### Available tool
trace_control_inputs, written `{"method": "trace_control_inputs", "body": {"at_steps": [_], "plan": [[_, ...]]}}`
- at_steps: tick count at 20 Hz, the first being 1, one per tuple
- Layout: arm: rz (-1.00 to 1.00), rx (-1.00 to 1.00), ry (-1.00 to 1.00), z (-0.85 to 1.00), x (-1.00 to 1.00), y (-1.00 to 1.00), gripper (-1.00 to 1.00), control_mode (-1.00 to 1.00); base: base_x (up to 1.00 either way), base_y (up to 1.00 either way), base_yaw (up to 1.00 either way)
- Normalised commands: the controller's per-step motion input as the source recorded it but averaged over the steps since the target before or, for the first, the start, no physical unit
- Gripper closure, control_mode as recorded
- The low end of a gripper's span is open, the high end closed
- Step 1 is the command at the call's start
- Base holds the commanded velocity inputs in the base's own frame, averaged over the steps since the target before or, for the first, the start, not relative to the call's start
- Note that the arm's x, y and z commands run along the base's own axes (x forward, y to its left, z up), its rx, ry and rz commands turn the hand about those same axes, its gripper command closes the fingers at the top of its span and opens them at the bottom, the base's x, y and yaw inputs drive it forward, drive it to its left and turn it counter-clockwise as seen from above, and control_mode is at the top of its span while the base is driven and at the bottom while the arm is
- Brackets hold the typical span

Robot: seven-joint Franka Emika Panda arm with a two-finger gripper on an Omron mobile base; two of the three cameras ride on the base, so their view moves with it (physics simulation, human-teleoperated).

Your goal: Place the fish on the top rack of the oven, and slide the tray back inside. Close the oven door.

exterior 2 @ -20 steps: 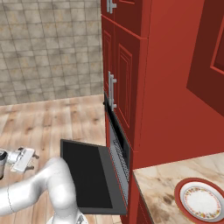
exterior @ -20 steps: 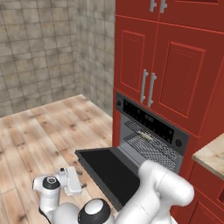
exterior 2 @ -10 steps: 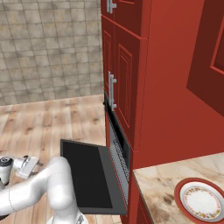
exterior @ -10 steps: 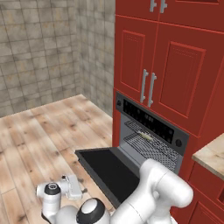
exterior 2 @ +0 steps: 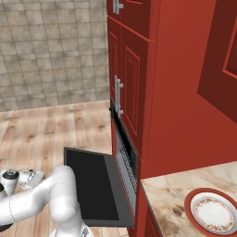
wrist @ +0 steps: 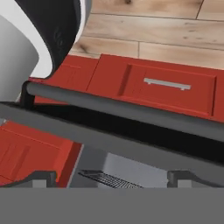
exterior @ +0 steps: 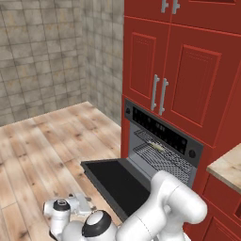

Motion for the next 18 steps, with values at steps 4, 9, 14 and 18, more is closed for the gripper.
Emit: {"method": "trace_control_inputs", "body": {"at_steps": [4, 9, 14, 18], "plan": [[0.00, -0.05, 0.08, -0.69, 0.24, 0.00, -1.00, -1.00, 0.00, 0.00, 0.00], [0.00, -0.06, 0.01, -0.72, 0.19, 0.00, -1.00, -1.00, 0.00, 0.00, 0.00], [0.00, -0.07, 0.00, -0.87, 0.20, 0.00, -1.00, -1.00, 0.00, 0.00, 0.00], [0.00, -0.14, -0.04, -1.00, 0.22, 0.00, -1.00, -1.00, 0.00, 0.00, 0.00]]}}
